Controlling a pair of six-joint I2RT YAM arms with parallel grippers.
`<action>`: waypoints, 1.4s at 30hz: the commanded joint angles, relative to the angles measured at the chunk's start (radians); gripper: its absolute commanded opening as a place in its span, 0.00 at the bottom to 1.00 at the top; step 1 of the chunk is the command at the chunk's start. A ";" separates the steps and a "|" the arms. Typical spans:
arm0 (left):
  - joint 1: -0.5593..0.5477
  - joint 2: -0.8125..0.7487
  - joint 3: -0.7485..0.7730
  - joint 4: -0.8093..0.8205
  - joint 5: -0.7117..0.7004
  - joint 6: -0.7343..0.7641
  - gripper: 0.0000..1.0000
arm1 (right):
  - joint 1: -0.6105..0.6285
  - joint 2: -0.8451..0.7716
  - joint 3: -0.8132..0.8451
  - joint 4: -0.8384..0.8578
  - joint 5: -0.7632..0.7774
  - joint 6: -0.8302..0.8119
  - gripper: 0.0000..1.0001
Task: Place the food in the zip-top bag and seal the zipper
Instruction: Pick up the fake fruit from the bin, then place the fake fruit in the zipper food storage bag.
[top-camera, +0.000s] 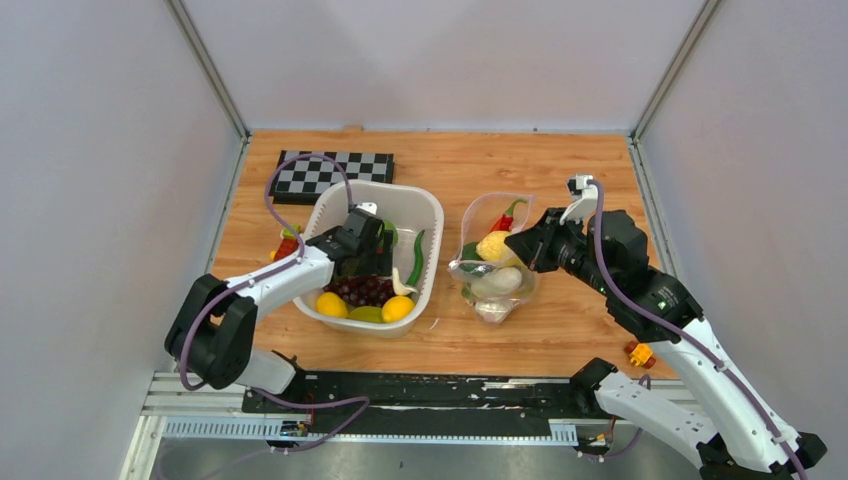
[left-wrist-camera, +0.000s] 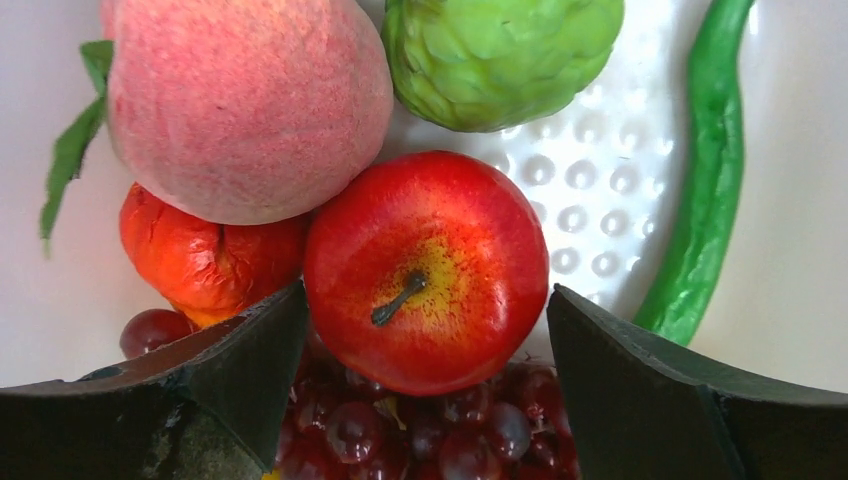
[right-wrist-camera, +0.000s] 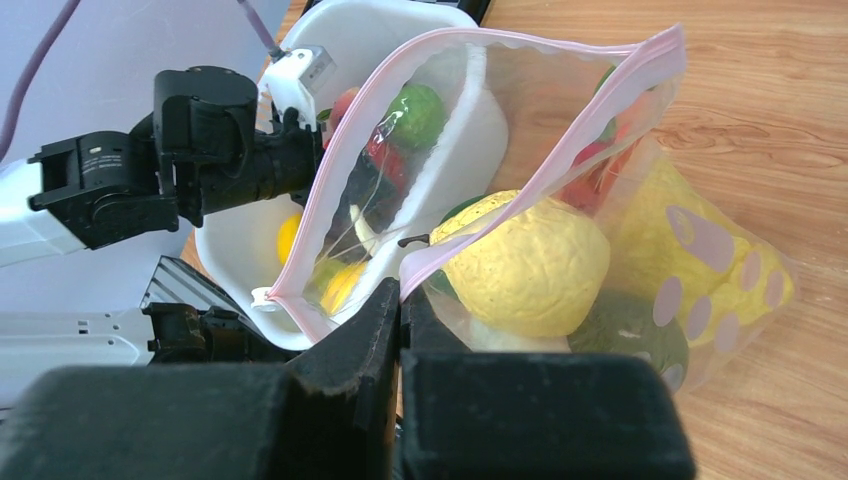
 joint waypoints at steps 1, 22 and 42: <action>0.002 0.021 0.013 0.025 -0.023 -0.017 0.89 | 0.000 -0.022 0.000 0.046 -0.001 -0.002 0.01; 0.001 -0.421 0.158 0.028 0.209 0.002 0.47 | 0.001 -0.016 -0.019 0.083 -0.027 0.009 0.01; -0.284 -0.299 0.360 0.417 0.663 0.007 0.54 | 0.001 -0.022 -0.015 0.122 -0.087 0.015 0.01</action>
